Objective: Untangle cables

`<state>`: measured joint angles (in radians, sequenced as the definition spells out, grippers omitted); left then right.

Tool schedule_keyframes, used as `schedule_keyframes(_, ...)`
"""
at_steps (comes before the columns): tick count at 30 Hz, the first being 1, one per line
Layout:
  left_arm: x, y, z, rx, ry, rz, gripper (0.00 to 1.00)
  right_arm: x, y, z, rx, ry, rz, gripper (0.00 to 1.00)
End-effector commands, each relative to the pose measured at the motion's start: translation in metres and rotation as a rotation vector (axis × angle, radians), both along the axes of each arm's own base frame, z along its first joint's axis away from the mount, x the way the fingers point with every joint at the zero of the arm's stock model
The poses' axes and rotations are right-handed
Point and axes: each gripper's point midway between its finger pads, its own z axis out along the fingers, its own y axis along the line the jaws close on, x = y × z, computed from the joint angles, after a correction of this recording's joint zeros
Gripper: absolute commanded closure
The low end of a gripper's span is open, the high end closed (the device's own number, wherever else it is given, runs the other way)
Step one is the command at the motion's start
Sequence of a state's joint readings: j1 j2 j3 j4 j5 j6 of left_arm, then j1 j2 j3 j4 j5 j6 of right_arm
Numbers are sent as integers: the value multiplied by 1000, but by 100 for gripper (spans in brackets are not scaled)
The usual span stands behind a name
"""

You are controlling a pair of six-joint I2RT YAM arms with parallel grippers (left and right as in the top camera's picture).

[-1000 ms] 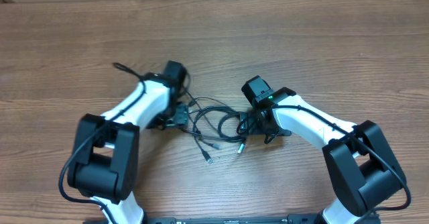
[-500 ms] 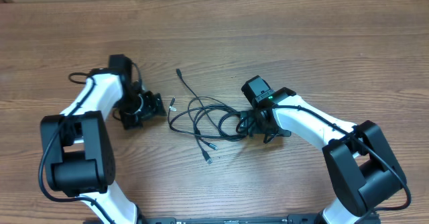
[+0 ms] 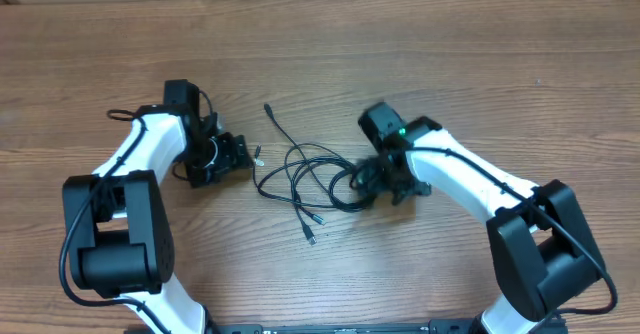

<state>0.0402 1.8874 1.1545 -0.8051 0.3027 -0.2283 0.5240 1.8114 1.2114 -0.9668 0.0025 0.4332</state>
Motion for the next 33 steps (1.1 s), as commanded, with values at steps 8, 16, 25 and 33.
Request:
schedule_keyframes(8, -28, -13, -40, -9, 70, -72, 53, -28, 59, 25, 323, 168, 93, 76)
schedule_keyframes(16, -28, -14, -40, -14, 67, -76, 96, -55, 77, -7, 367, 248, -94, 90)
schedule_keyframes(25, -25, -14, -40, -14, 56, -76, 93, -70, 140, -8, 505, 174, 6, 68)
schedule_keyframes(33, -25, -14, -40, -13, 53, -76, 91, -79, 174, 11, 612, 113, 235, 57)
